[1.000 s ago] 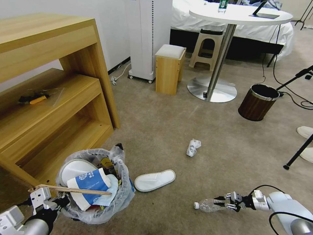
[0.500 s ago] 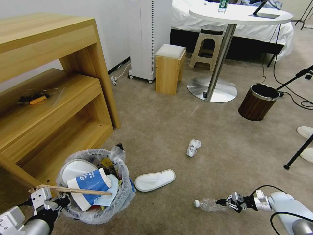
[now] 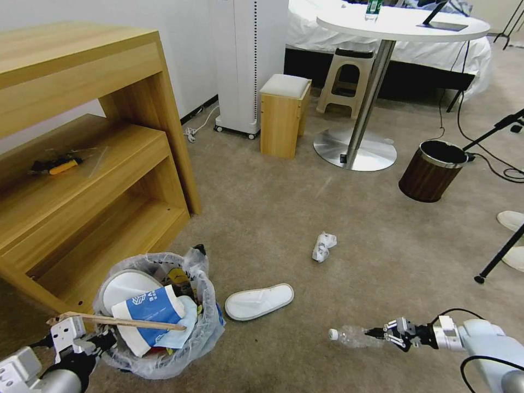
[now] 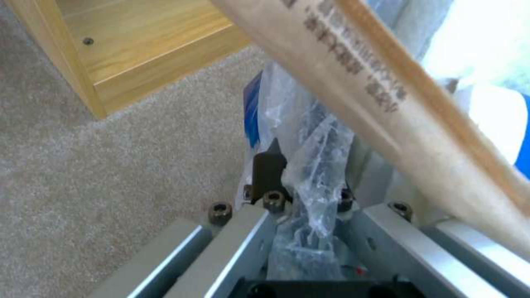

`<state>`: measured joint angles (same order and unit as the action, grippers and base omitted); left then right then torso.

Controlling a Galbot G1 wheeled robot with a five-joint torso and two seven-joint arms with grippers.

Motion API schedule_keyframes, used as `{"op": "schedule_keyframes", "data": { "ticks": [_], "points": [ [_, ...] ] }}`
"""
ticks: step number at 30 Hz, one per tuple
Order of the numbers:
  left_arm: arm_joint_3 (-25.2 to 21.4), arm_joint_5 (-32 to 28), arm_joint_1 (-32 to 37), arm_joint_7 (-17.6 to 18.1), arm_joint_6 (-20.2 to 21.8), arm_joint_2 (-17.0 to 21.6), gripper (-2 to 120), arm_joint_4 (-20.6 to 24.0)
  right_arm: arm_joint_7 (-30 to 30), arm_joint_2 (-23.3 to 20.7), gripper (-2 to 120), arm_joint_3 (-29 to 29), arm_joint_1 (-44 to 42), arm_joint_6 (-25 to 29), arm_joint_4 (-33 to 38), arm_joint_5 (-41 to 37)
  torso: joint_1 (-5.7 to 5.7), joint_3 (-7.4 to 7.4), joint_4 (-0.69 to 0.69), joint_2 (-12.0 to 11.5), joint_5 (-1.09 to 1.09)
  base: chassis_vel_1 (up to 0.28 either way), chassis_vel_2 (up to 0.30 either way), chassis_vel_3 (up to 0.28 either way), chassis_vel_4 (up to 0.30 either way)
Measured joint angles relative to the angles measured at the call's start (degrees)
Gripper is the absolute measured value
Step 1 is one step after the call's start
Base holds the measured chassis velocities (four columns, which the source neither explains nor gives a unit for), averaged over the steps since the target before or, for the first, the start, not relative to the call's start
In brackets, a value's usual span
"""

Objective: Pick up the trash bin and place the garbage on the floor into it.

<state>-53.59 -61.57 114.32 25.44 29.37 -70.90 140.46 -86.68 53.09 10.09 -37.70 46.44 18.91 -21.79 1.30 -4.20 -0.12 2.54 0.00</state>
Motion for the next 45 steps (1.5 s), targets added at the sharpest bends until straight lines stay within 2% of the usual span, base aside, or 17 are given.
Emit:
{"op": "schedule_keyframes", "data": {
  "ticks": [8,14,16,18,20,22,26,29,30,32,33,38,45],
  "points": [
    [0.75,2.16,0.16,-0.81,0.02,-1.21,0,0.16,0.11,-1.16,0,-0.5,-1.98,-0.05,7.28,-7.07,0.0,0.0,0.0,0.0,0.0,0.0,0.0,0.0,0.0],
    [0.63,3.14,0.37,-1.27,0.03,-1.95,0,0.64,4.06,-1.38,0,-0.48,-2.74,-0.11,12.36,-10.64,0.0,0.0,0.0,0.0,0.0,0.0,0.0,0.0,0.0],
    [0.49,3.44,0.24,-1.41,0.02,-2.26,0,0.82,6.66,-1.39,0,-0.28,-2.81,-0.13,14.16,-11.8,0.0,0.0,0.01,0.0,0.0,0.0,0.0,0.0,0.0],
    [0.46,3.77,-0.04,-1.59,-0.01,-2.83,0,1.11,12.59,-1.37,0,0.18,-3.31,-0.36,17.51,-14.23,0.0,0.0,0.02,0.0,-0.01,0.0,0.0,0.0,0.0],
    [0.48,3.83,-0.09,-1.62,-0.02,-2.96,0,1.15,13.63,-1.33,0,0.29,-3.47,-0.5,18.2,-14.75,0.0,0.0,0.01,0.0,0.0,0.0,0.0,0.0,0.0],
    [0.64,4.1,-0.23,-1.71,-0.04,-3.59,0,1.34,18.82,-1.18,0,0.51,-4.45,-0.96,21.18,-16.47,0.0,0.01,0.02,0.01,-0.01,0.0,0.0,0.0,0.0],
    [0.72,4.3,-0.26,-1.78,-0.05,-3.92,0,1.38,22.37,-1.1,0,0.45,-5.48,-1.24,23.28,-16.99,0.0,0.0,0.01,0.0,0.0,0.0,0.0,0.0,0.0],
    [1.06,5.25,-0.43,-2.12,-0.18,-4.85,0,1.41,31.27,-1.09,0,-1.06,-8.46,-1.79,28.78,-17.28,0.0,0.0,0.0,0.0,0.0,0.0,0.0,0.0,0.0],
    [1.06,5.25,-0.43,-2.12,-0.18,-4.85,0,1.41,31.27,-1.09,0,-1.06,-8.46,-1.79,28.78,-17.28,0.0,0.0,0.0,0.0,0.0,0.0,0.0,0.0,0.0],
    [1.34,5.92,-0.46,-2.41,-0.24,-5.26,0,1.4,36.69,-1.27,0,-2.28,-9.88,-2.46,32.28,-17.34,0.0,0.0,0.01,0.0,0.0,0.0,0.0,0.0,0.0],
    [1.34,5.92,-0.46,-2.41,-0.24,-5.26,0,1.4,36.69,-1.27,0,-2.28,-9.88,-2.46,32.28,-17.34,0.0,0.0,0.01,0.0,0.0,0.0,0.0,0.0,0.0],
    [1.74,7.0,-0.84,-2.85,-0.41,-6.12,0,0.8,45.11,-1.68,0,-5.7,-11.35,-3.99,38.91,-17.26,0.0,0.0,0.0,0.0,-0.01,0.0,0.0,0.0,0.0],
    [2.3,9.04,-1.2,-4.08,-0.76,-7.21,0,-0.41,49.55,-1.85,0,-10.97,-10.98,-6.02,47.58,-17.15,0.0,0.0,-0.01,0.0,0.0,0.0,0.0,0.0,0.0]
  ]
}}
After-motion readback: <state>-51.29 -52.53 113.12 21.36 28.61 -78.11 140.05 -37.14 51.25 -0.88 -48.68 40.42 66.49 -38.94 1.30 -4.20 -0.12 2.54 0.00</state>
